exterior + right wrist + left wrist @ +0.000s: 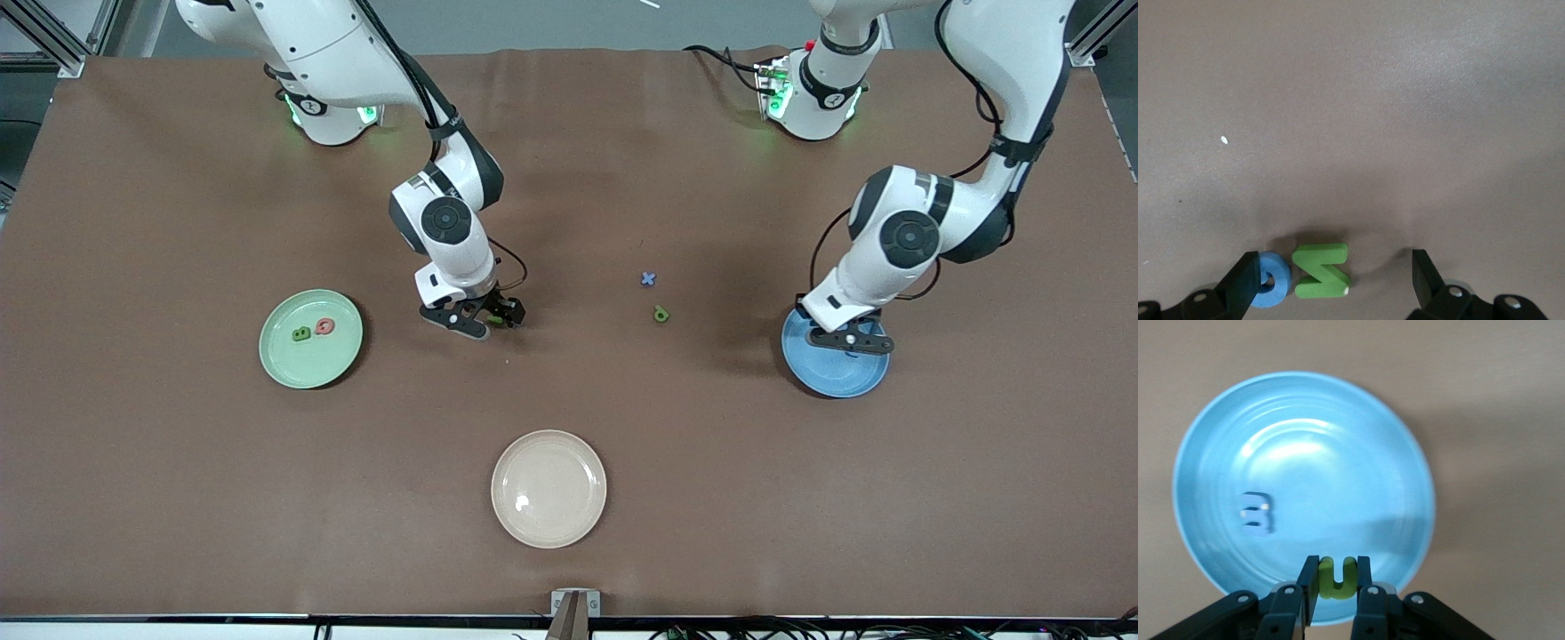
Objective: Sort upper and lower case letters into plates
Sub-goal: 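Release the green u in the blue plate while the right gripper reaches the M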
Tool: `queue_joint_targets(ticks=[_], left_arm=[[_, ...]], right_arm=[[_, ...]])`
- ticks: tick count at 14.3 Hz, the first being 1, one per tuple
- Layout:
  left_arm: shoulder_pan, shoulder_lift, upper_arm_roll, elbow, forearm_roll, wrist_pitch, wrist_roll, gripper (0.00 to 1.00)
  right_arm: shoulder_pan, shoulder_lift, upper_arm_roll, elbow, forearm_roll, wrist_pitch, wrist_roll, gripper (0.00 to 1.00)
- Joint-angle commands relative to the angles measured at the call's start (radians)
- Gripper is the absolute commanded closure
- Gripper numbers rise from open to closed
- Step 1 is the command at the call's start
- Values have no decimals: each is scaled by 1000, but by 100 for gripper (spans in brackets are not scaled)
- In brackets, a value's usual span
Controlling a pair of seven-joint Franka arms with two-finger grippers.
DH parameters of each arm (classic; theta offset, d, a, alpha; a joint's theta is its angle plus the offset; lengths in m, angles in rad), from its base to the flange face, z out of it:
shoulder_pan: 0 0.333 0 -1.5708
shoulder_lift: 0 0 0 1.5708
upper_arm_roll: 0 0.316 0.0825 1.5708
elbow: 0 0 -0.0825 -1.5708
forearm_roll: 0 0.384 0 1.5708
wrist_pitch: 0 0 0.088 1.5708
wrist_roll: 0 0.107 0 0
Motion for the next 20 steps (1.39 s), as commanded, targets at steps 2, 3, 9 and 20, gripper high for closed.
queue_joint_targets(ticks=[2, 3, 9, 20], left_arm=[[76, 5, -11, -75, 18, 128, 88, 92], [90, 14, -11, -78, 18, 142, 106, 92], [101, 68, -7, -75, 19, 174, 116, 90], [105, 33, -5, -60, 23, 147, 124, 0]], right_arm=[[-11, 7, -16, 25, -19, -2, -7, 0], [-13, 7, -17, 29, -19, -2, -19, 0], [-8, 23, -42, 25, -41, 8, -53, 0], [38, 21, -37, -9, -38, -2, 11, 0]])
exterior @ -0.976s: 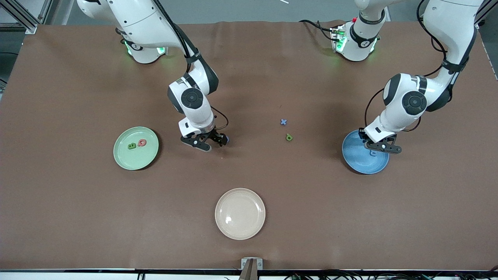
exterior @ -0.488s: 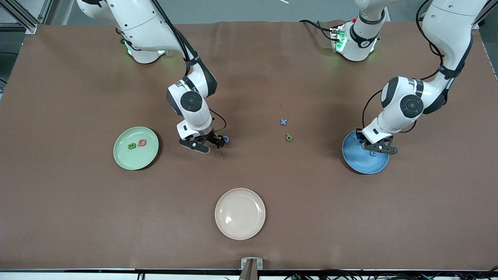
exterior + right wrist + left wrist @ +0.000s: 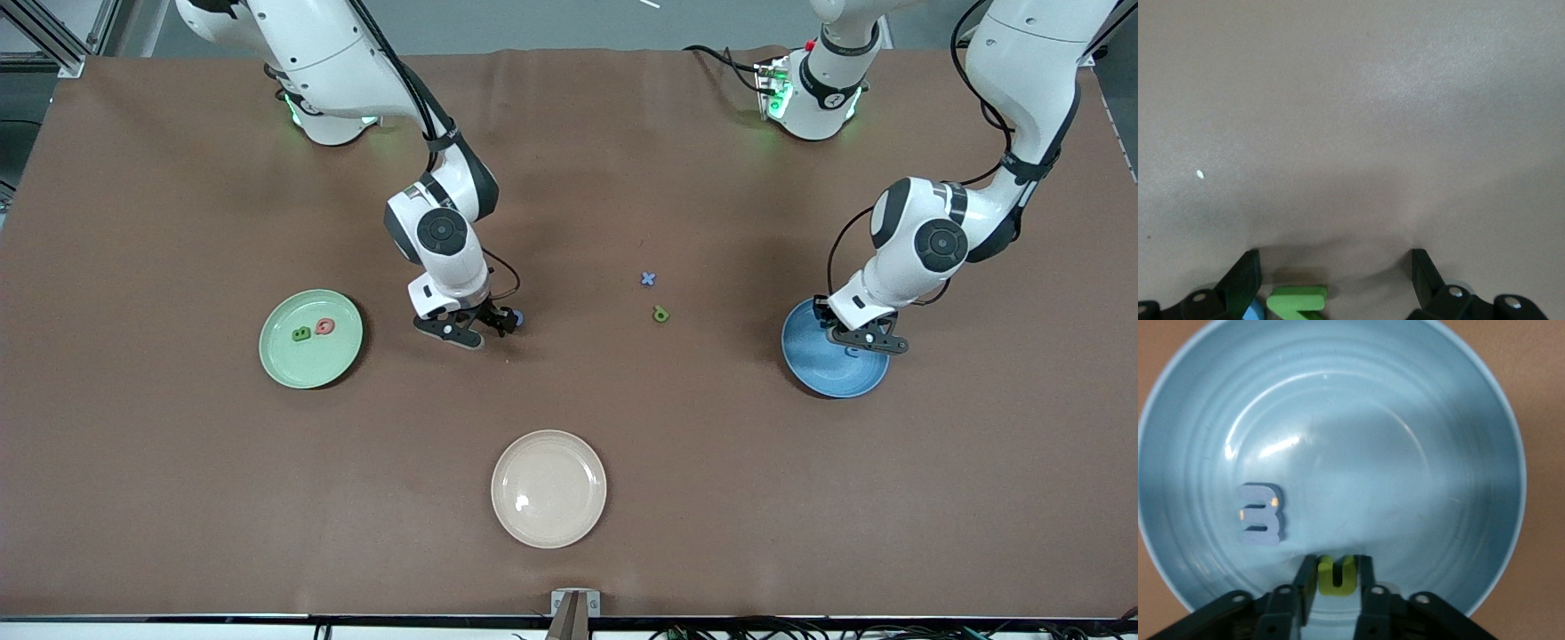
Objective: Sort upper and lower case letters into plates
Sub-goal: 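Release the green u in the blue plate while the right gripper reaches the M, then carry the green M to the green plate while the left gripper reaches the p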
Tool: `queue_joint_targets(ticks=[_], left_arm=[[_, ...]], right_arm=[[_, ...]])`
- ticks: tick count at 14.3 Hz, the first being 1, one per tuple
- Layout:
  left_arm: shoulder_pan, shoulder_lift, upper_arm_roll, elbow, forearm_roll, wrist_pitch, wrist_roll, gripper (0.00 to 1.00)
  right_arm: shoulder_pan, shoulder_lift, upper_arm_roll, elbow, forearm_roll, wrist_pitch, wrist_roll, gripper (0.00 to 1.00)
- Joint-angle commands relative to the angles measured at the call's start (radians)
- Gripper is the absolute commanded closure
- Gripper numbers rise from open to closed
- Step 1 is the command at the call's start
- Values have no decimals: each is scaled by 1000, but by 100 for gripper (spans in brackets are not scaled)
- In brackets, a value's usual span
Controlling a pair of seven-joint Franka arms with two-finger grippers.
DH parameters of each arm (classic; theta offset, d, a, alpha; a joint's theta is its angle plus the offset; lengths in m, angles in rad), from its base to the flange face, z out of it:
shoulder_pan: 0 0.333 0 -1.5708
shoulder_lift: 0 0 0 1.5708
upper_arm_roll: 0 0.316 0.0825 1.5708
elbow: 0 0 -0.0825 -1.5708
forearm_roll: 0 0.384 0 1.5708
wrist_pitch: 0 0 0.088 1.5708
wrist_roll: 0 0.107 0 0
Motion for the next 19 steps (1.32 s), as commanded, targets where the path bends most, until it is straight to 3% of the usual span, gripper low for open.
queue_joint_targets(ticks=[1, 2, 5, 6, 9, 10, 11, 13, 17, 19], left_arm=[[12, -80, -12, 3, 18, -57, 13, 0], [11, -107, -17, 9, 15, -88, 13, 0], [9, -129, -116, 79, -40, -195, -31, 0], [6, -126, -158, 103, -72, -224, -89, 0], [-11, -72, -256, 175, -84, -246, -283, 0], [-28, -52, -277, 195, -84, -246, -356, 0], [-61, -28, -282, 219, -84, -246, -445, 0], [-146, 35, -281, 273, -83, -246, -580, 0], [-245, 142, -276, 373, -72, -246, -864, 0], [-273, 190, -272, 385, -65, -238, -967, 0]], right_arm=[[34, -14, 4, -34, -17, -2, 53, 0], [37, -20, 4, -43, -17, -4, 61, 0], [48, -43, 7, -48, -17, -30, 68, 1], [48, -43, 7, -48, -17, -32, 68, 6], [46, -46, 7, -49, -16, -35, 68, 41], [45, -46, 7, -49, -14, -44, 68, 58], [39, -49, 7, -49, -14, -53, 68, 74], [27, -60, 4, -48, -14, -56, 55, 96], [-68, -92, 4, -46, -14, -64, -85, 100], [-143, -138, 6, -46, -14, -137, -225, 100]])
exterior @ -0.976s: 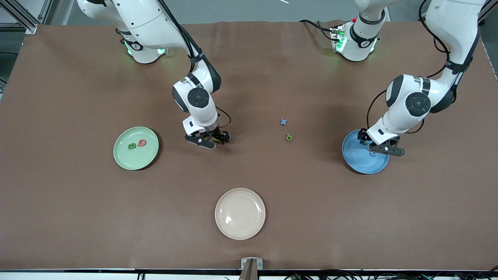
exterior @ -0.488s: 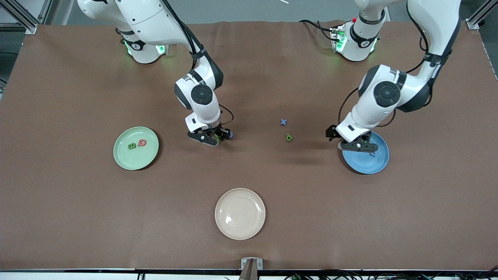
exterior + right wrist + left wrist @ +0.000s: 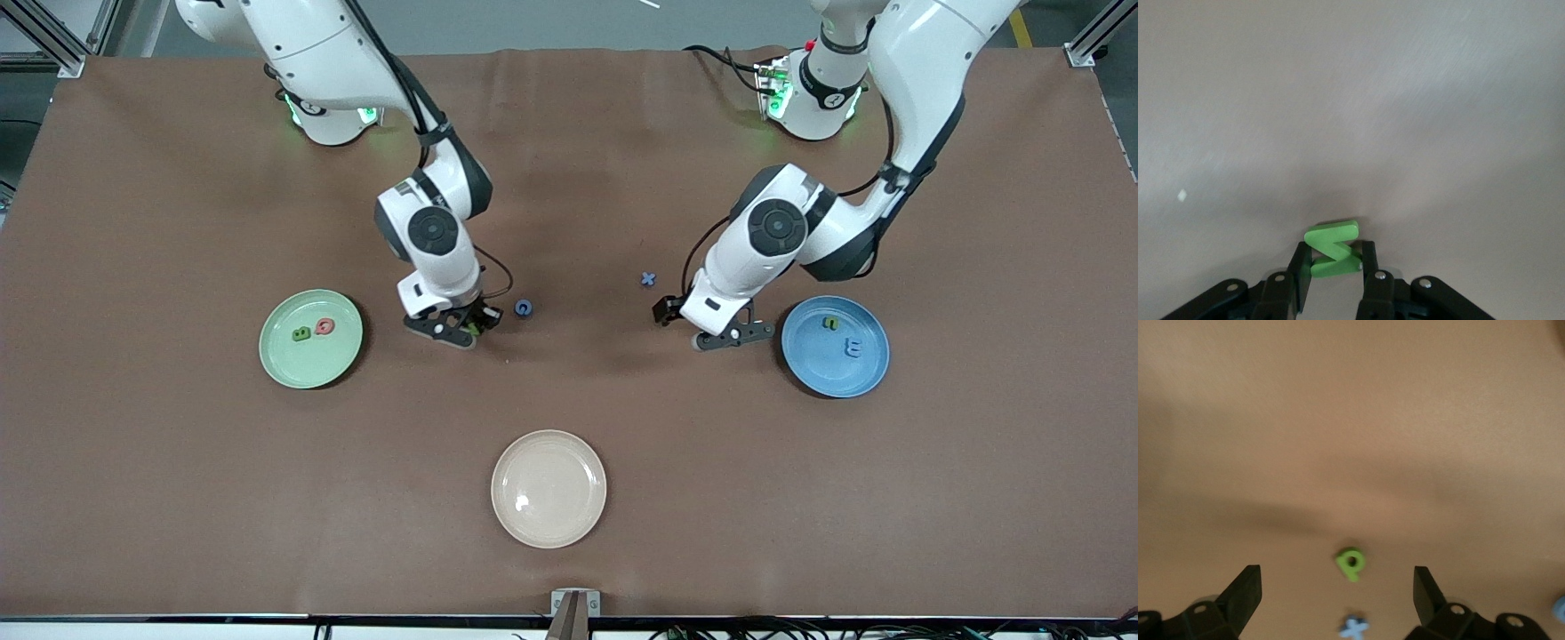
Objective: Sort upper and lower case letters into plates
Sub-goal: 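Carry the green M to the green plate while the left gripper reaches the p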
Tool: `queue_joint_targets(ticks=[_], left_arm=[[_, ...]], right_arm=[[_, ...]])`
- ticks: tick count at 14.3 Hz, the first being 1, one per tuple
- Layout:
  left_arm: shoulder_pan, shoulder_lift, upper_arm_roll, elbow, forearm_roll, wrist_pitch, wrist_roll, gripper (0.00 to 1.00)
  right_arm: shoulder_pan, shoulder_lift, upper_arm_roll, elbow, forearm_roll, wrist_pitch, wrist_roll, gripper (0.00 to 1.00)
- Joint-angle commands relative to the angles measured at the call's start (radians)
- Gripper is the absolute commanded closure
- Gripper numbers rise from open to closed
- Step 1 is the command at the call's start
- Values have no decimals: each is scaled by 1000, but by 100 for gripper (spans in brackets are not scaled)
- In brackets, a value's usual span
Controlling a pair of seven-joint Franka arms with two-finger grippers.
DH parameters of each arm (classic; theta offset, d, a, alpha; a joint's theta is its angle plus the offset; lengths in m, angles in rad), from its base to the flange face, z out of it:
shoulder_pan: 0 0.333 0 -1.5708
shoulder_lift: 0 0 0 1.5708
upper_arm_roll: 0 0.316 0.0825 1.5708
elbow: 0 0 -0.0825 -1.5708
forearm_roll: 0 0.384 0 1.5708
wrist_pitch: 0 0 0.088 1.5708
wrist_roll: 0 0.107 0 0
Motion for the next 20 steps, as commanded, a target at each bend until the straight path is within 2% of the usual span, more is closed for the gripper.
queue_joint_targets(ticks=[1, 5, 8, 10, 12, 16, 18, 19, 20], left_arm=[[-19, 73, 14, 42, 37, -6, -125, 0], [-22, 145, 17, 42, 155, 43, -423, 0], [-22, 163, 17, 42, 188, 45, -557, 0], [-30, 185, 17, 42, 188, 45, -615, 0], [-65, 182, 35, 42, 204, 45, -724, 0], [-88, 182, 39, 28, 237, 42, -799, 1], [-96, 185, 43, 28, 260, 42, -825, 5], [-96, 185, 43, 28, 273, 42, -833, 9], [-96, 186, 43, 28, 280, 42, -838, 14]], right_arm=[[-121, -107, 16, -36, -14, -91, -181, 100], [-291, -193, 16, -43, -3, -226, -486, 100], [-368, -213, 18, -102, -2, -217, -600, 100], [-396, -213, 18, -138, -2, -197, -631, 100], [-423, -199, 18, -206, -2, -61, -660, 100], [-422, -166, 19, -208, 0, -22, -659, 98], [-423, -149, 21, -203, 0, -19, -659, 89], [-424, -146, 21, -203, 0, -16, -659, 78], [-422, -145, 21, -200, 0, -16, -659, 59]])
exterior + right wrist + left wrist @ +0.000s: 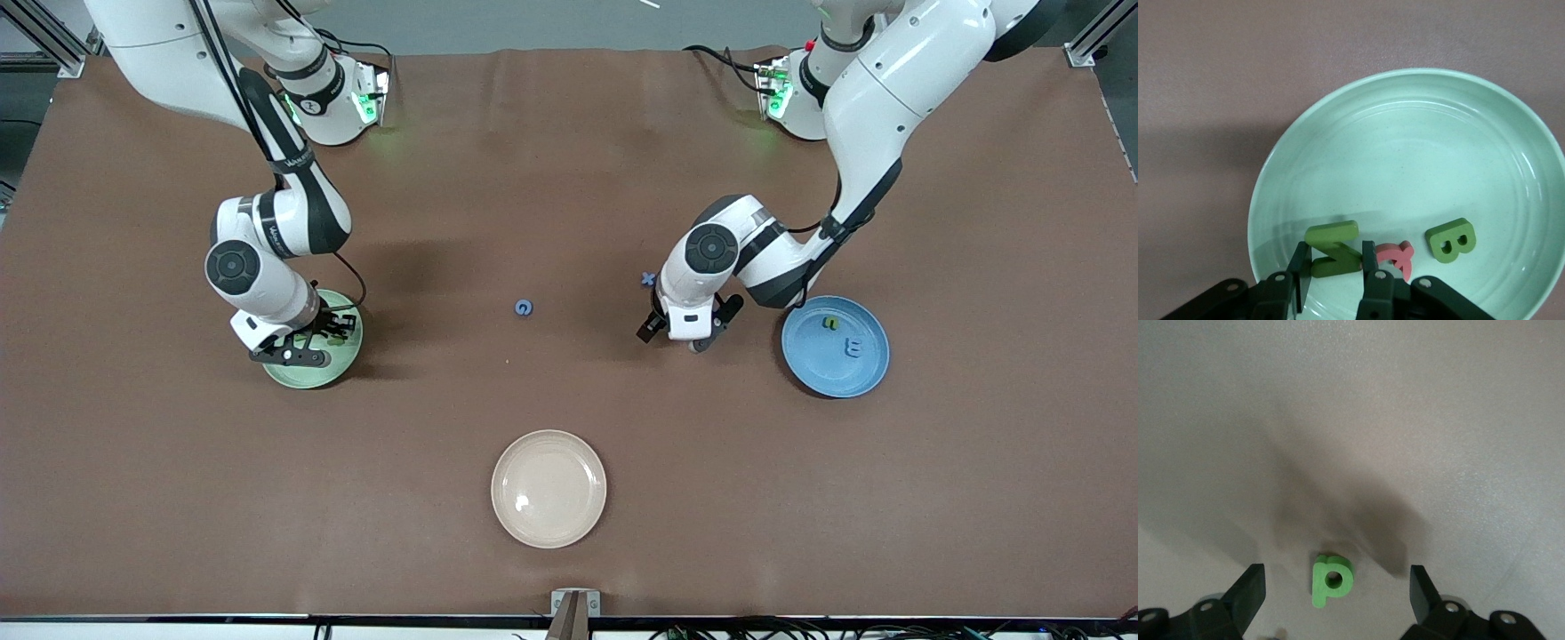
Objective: Sort upper and lower case letters into plates
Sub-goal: 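Grasp the blue G with the right gripper while the left gripper grasps the p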
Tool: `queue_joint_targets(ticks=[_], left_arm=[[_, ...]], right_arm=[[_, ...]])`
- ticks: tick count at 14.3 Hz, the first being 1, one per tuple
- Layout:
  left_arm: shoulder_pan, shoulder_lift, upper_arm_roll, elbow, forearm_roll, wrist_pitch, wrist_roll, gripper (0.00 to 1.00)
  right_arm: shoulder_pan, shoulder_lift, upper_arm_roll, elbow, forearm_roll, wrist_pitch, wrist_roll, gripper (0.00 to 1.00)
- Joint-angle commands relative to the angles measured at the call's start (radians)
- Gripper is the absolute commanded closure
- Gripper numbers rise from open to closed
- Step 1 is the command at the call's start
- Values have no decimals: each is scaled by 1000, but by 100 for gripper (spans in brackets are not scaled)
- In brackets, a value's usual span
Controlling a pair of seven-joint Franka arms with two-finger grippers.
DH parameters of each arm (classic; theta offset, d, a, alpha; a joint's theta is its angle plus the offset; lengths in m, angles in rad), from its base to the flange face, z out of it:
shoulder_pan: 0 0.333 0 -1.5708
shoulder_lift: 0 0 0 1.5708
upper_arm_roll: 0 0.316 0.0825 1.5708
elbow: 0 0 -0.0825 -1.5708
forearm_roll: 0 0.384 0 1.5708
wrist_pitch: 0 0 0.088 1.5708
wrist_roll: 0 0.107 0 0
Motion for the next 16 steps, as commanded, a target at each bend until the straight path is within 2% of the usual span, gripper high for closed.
queue_joint_targets(ticks=[1, 2, 4, 6, 7, 9, 12, 16], left_arm=[[-7, 3, 6, 1, 39, -3, -32, 17], [-7, 3, 6, 1, 39, -4, -32, 20], [-8, 9, 6, 3, 39, -9, -32, 26], [-25, 11, 6, 3, 39, -9, -36, 29], [-30, 11, 6, 4, 39, -10, -46, 29], [-36, 12, 6, 4, 39, -10, -49, 31], [-36, 12, 8, 4, 41, -10, -47, 41], [-36, 14, 20, 3, 78, -10, -47, 47]], right_arm=[[-22, -2, 18, -4, -1, 12, -11, 5], [-20, -5, 18, 4, -1, 1, -8, 0], [-6, -11, 21, 45, 1, -63, 6, 0], [7, -14, 69, 97, 32, -138, 97, 0], [12, -13, 108, 106, 60, -138, 153, 0], [56, -6, 139, 123, 77, -121, 262, 0], [190, 36, 138, 178, 77, -89, 459, 0], [309, 102, 136, 205, 67, 7, 590, 0]])
